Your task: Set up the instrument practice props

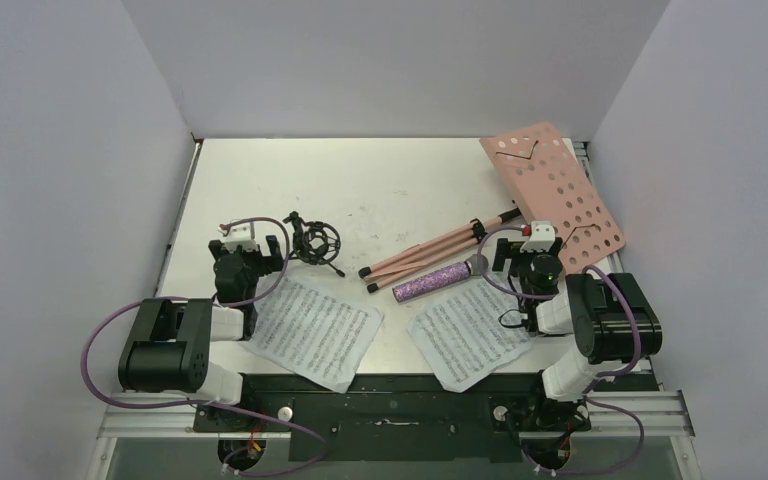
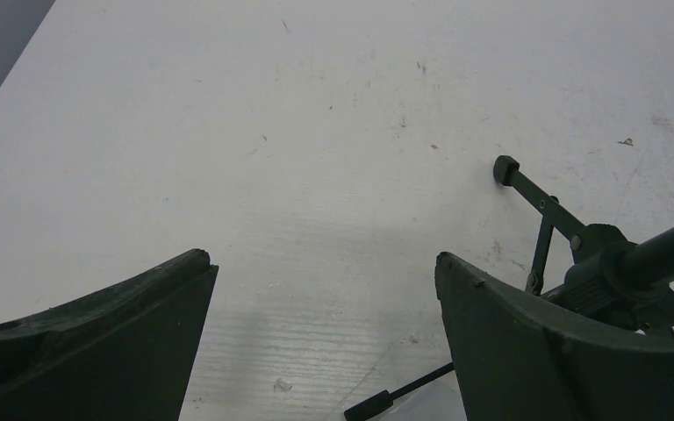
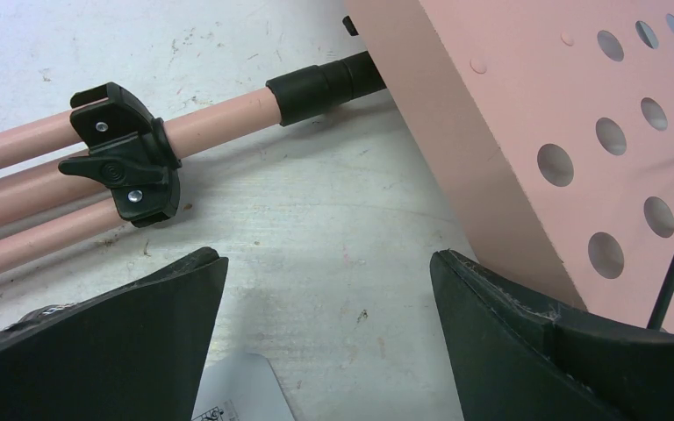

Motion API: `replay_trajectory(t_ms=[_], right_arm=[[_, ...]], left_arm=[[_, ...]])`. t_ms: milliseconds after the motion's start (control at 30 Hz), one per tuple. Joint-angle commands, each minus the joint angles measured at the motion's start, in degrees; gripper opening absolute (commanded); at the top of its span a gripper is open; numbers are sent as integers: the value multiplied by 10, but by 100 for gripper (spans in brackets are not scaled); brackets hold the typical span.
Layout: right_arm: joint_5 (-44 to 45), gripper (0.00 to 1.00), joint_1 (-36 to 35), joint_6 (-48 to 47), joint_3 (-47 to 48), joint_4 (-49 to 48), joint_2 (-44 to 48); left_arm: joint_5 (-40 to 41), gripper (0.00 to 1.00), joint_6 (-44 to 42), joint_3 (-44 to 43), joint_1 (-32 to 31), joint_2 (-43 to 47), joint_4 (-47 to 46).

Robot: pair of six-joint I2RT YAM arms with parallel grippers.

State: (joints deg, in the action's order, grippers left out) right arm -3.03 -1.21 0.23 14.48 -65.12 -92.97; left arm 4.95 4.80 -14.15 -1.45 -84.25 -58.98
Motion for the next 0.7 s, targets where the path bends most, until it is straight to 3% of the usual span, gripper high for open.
replay_trajectory(t_ms=[0, 233, 300, 433, 667], right_arm=[[-6, 90, -3, -2, 9, -32, 3], [-5, 90, -3, -2, 7, -33, 5], [-43, 90, -3, -11, 10, -9, 35], [-157, 90, -29, -76, 74, 188, 127], [-114, 90, -84, -31, 104, 365, 303]], left_arm=[[3, 96, -4, -9, -1, 0, -32], [15, 96, 0, -7, -1, 3, -38], [42, 97, 11, -10, -1, 38, -6], [144, 96, 89, -71, 0, 171, 237], [191, 96, 205, -222, 3, 271, 693]])
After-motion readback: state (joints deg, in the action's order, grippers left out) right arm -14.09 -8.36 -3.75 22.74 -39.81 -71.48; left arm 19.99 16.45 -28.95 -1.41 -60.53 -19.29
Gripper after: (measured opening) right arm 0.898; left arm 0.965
